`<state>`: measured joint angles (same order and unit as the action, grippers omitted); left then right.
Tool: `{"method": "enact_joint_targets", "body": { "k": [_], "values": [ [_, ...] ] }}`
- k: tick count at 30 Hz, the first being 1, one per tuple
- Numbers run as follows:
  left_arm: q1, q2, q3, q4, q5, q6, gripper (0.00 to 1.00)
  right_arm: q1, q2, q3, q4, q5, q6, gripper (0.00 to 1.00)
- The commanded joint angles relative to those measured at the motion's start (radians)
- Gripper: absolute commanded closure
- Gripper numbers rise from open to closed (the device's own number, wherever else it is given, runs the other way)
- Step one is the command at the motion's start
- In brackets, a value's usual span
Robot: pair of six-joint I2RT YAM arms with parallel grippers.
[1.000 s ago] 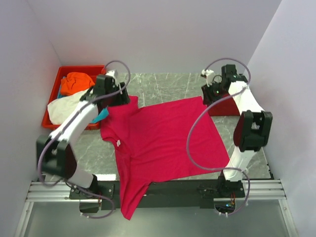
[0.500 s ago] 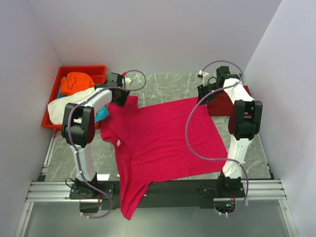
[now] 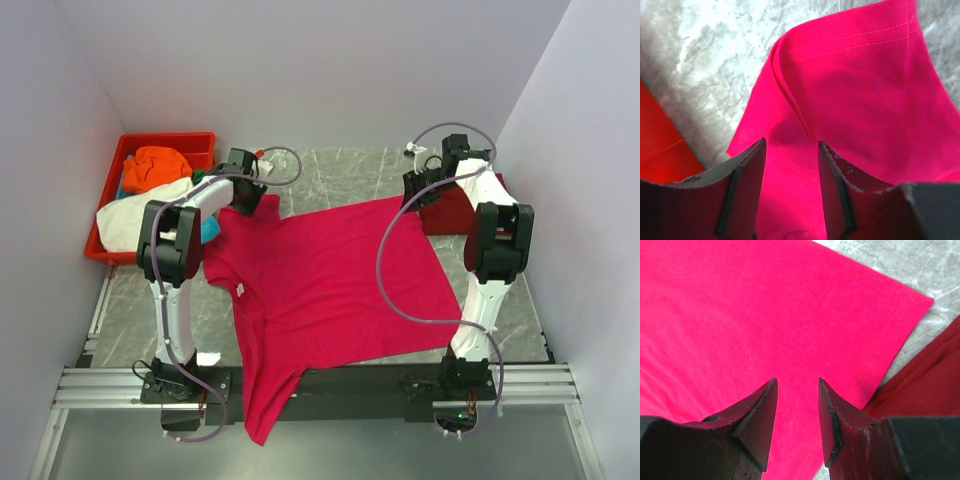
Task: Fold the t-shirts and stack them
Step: Flatten the tshirt out
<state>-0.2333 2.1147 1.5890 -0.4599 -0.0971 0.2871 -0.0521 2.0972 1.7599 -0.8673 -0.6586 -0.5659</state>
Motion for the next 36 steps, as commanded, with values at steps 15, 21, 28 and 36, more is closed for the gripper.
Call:
{"method": "enact_joint_targets", "body": {
  "k": [15, 21, 28, 36],
  "values": [
    [-0.001, 0.079, 0.121, -0.023, 0.014, 0.006, 0.81, -0.008, 0.012, 0.053, -0.004, 0.010, 0.001, 0.55],
    [-0.003, 0.015, 0.086, 0.001, 0.007, -0.002, 0.99, -0.006, 0.050, 0.125, 0.067, 0.109, 0.076, 0.55],
    [-0.001, -0.119, -0.017, 0.055, 0.026, -0.031, 0.99, 0.040, 0.190, 0.317, 0.045, 0.237, 0.130, 0.55],
    [0.000, -0.185, -0.071, 0.075, 0.039, -0.035, 1.00, 0.089, 0.288, 0.409, 0.085, 0.413, 0.156, 0.57]
  ]
}}
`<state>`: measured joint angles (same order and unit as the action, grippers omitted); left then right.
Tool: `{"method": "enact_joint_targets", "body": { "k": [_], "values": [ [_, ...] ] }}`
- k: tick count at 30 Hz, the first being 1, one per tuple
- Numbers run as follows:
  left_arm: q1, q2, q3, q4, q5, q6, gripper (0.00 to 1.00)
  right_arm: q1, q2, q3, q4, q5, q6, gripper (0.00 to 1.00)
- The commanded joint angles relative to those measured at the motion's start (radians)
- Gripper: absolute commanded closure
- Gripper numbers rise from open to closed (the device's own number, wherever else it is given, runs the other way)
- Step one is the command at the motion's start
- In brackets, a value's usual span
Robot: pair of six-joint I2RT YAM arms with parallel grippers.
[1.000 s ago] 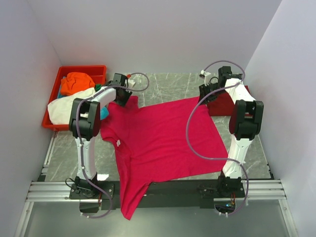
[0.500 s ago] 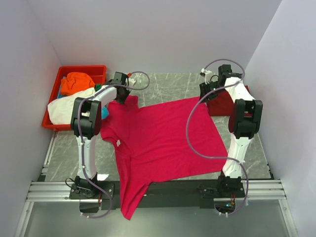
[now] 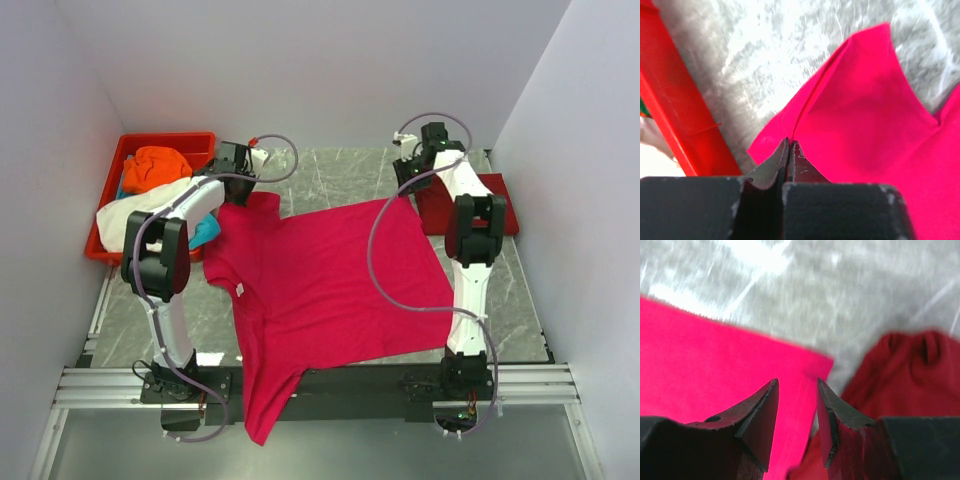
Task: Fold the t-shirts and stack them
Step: Flatten the tshirt out
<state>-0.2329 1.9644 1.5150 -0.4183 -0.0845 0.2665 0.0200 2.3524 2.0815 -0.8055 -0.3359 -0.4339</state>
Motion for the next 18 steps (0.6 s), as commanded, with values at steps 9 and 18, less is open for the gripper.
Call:
{"method": "enact_joint_targets", "body": {
  "k": [9, 18],
  "values": [
    [0.000, -0.024, 0.022, 0.023, 0.038, -0.018, 0.99, 0.017, 0.117, 0.172, 0.017, 0.184, 0.018, 0.58],
    [0.000, -0.019, 0.022, 0.018, 0.040, -0.021, 1.00, 0.017, 0.154, 0.232, -0.041, 0.167, 0.003, 0.59]
  ]
}}
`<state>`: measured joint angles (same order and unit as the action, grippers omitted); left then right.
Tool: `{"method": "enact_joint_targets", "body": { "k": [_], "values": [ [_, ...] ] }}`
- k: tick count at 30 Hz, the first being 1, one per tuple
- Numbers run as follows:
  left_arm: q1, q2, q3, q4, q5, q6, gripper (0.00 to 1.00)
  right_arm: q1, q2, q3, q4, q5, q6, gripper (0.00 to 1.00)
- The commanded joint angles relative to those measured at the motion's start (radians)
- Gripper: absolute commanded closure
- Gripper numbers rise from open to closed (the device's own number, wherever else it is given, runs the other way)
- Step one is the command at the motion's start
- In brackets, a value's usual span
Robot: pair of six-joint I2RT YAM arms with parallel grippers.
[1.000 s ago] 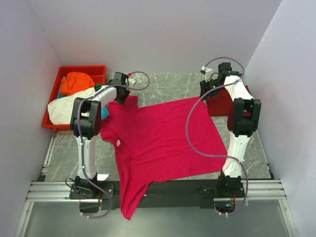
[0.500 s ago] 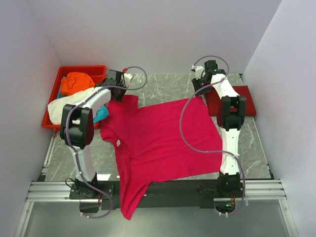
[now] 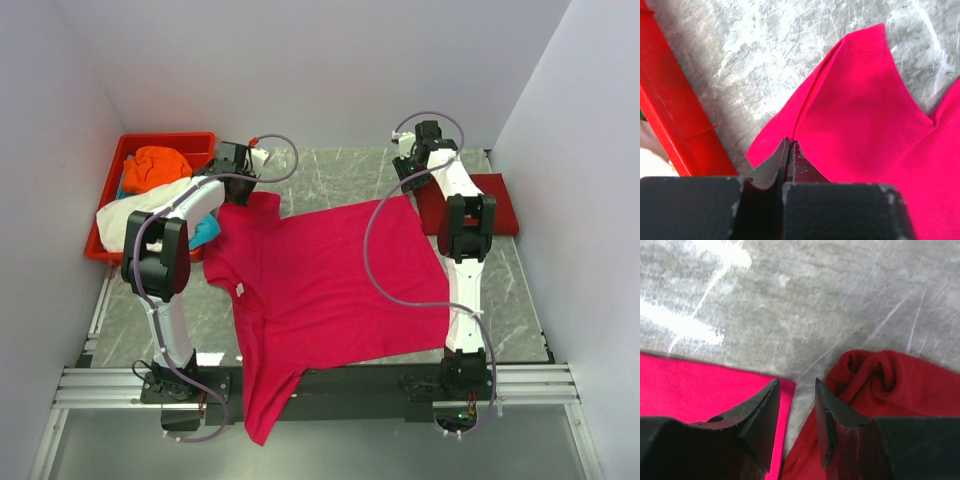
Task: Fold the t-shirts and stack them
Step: Flatten the tshirt out
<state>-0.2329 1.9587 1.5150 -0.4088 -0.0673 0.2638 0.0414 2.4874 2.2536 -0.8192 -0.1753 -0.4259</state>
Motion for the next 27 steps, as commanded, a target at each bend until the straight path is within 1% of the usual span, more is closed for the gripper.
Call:
{"method": "enact_joint_targets", "body": {
  "k": [1, 9, 14, 16, 18, 22, 27],
  "values": [
    [0.000, -0.015, 0.020, 0.008, 0.023, -0.018, 1.00, -0.003, 0.027, 0.063, -0.031, 0.008, -0.004, 0.59],
    [0.000, -0.015, 0.017, 0.008, 0.026, -0.020, 0.99, -0.003, 0.059, 0.098, -0.118, -0.009, -0.040, 0.60],
    [0.000, -0.014, 0.016, 0.007, 0.024, -0.020, 1.00, -0.003, 0.079, 0.121, -0.155, -0.010, -0.050, 0.63],
    [0.000, -0.015, 0.016, 0.007, 0.024, -0.018, 1.00, -0.003, 0.062, 0.101, -0.144, -0.018, -0.053, 0.66],
    [0.000, -0.014, 0.016, 0.008, 0.023, -0.018, 1.00, -0.003, 0.042, 0.069, -0.127, -0.026, -0.050, 0.66],
    [0.000, -0.012, 0.020, 0.004, 0.020, -0.020, 1.00, -0.005, 0.013, 0.055, -0.098, -0.039, -0.030, 0.62],
    [0.000, -0.017, 0.013, 0.005, 0.015, -0.018, 1.00, -0.006, -0.021, 0.057, -0.074, -0.084, 0.002, 0.61]
  ]
}}
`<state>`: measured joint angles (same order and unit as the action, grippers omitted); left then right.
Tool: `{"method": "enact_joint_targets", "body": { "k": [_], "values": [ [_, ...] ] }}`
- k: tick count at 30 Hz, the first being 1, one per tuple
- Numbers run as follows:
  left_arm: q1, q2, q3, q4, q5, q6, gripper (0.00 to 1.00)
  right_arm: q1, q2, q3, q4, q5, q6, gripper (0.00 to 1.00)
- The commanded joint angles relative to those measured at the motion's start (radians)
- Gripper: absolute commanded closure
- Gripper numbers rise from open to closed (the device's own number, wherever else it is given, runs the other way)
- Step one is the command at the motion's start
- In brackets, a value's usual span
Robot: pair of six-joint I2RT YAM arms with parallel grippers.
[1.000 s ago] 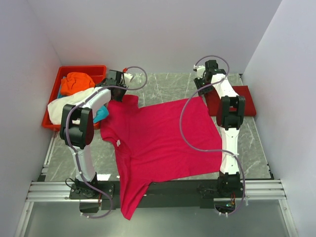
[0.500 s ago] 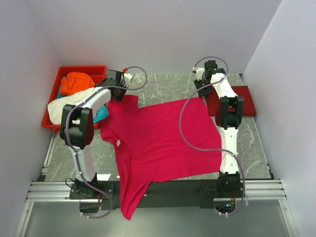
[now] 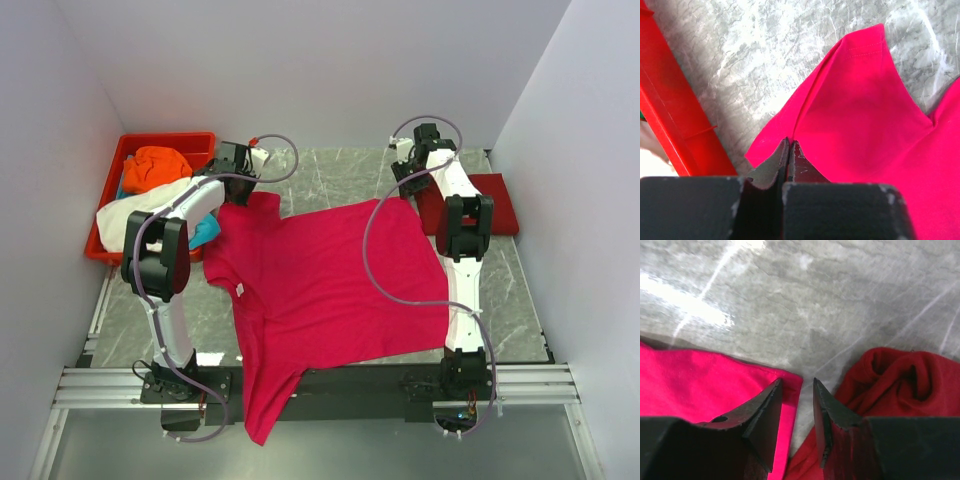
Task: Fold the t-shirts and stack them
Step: Flatten the tshirt out
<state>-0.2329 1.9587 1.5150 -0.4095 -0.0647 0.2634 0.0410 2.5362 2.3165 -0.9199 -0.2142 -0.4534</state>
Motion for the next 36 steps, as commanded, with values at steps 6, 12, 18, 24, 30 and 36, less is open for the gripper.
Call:
{"method": "enact_joint_targets", "body": {
  "k": [6, 12, 18, 24, 30, 36],
  "values": [
    [0.000, -0.017, 0.016, 0.005, 0.013, -0.018, 1.00, -0.007, -0.102, -0.028, 0.038, -0.088, 0.045, 0.60],
    [0.000, -0.015, 0.017, 0.003, 0.013, -0.016, 0.99, -0.007, -0.094, -0.032, 0.026, -0.086, 0.042, 0.59],
    [0.000, -0.015, 0.017, 0.003, 0.009, -0.016, 0.99, -0.009, -0.082, -0.039, 0.015, -0.067, 0.038, 0.59],
    [0.000, -0.015, 0.019, 0.001, 0.008, -0.016, 1.00, -0.018, -0.074, -0.039, 0.015, -0.051, 0.041, 0.64],
    [0.000, -0.021, 0.020, 0.011, -0.006, -0.023, 1.00, -0.020, -0.086, -0.028, 0.021, -0.039, 0.030, 0.95],
    [0.000, -0.104, 0.022, 0.044, -0.017, -0.035, 1.00, -0.006, -0.190, -0.031, 0.018, -0.076, 0.027, 1.00]
  ]
}}
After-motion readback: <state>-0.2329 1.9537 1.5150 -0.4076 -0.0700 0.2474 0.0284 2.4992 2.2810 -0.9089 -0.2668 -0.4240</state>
